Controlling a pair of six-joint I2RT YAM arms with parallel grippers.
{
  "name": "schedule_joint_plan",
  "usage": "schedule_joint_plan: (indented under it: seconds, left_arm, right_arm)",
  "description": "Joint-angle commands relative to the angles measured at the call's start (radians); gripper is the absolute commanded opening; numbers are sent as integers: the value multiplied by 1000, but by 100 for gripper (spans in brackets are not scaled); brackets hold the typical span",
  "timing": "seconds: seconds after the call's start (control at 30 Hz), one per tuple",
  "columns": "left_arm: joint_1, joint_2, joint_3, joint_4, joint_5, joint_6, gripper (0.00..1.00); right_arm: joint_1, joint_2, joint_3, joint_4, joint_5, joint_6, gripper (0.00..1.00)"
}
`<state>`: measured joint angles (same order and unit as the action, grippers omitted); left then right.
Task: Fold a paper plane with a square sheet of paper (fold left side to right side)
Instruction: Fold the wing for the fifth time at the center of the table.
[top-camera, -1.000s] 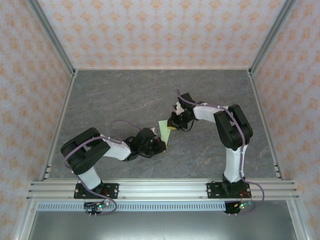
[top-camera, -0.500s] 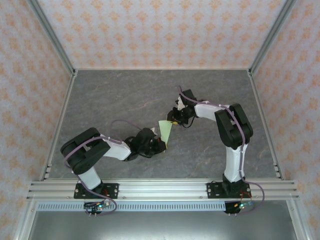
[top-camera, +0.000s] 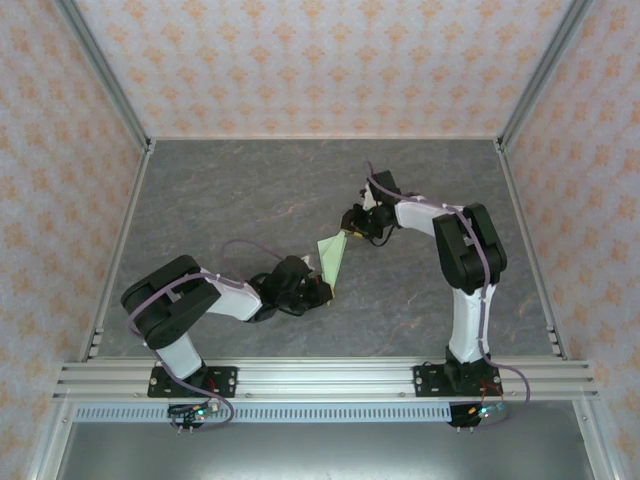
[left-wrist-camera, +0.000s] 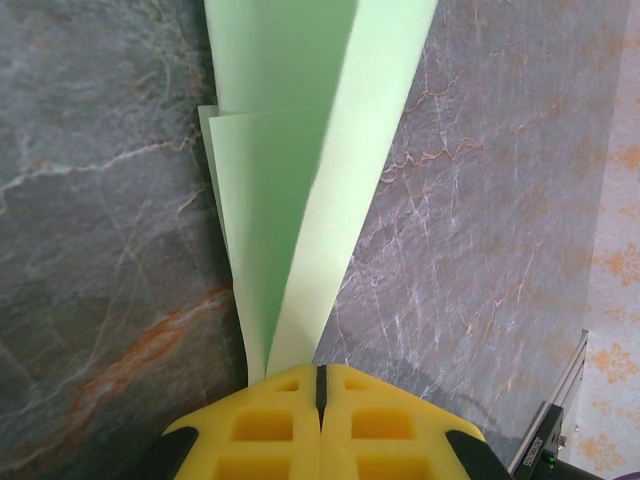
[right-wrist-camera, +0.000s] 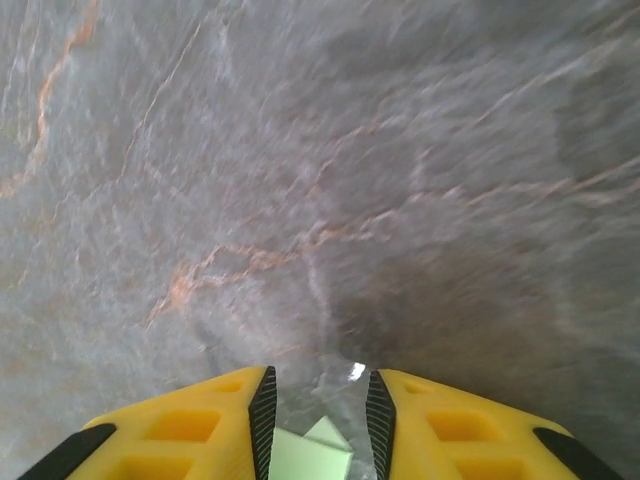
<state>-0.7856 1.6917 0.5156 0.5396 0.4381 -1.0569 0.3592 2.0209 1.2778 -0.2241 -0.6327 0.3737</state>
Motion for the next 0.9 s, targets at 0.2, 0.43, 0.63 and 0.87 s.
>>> schedule_joint_plan:
  seconds: [0.2,0.43,0.63,0.87]
  left_arm:
    - [-9,29,-42,-205,-8,1,0]
    - [-10,9,-37,-228,-19,11,0]
    - [-10,5,-31,-237,-22,15,0]
    - [-10,5,-23,-240,-25,17,0]
  right_arm:
    - [11,-336,-340,236,44,90,16]
    - [159,-412,-539,445,11,256,7]
    - [239,-353,-587,559,46,341,6]
    - [277,-339,-604,580,55,355,6]
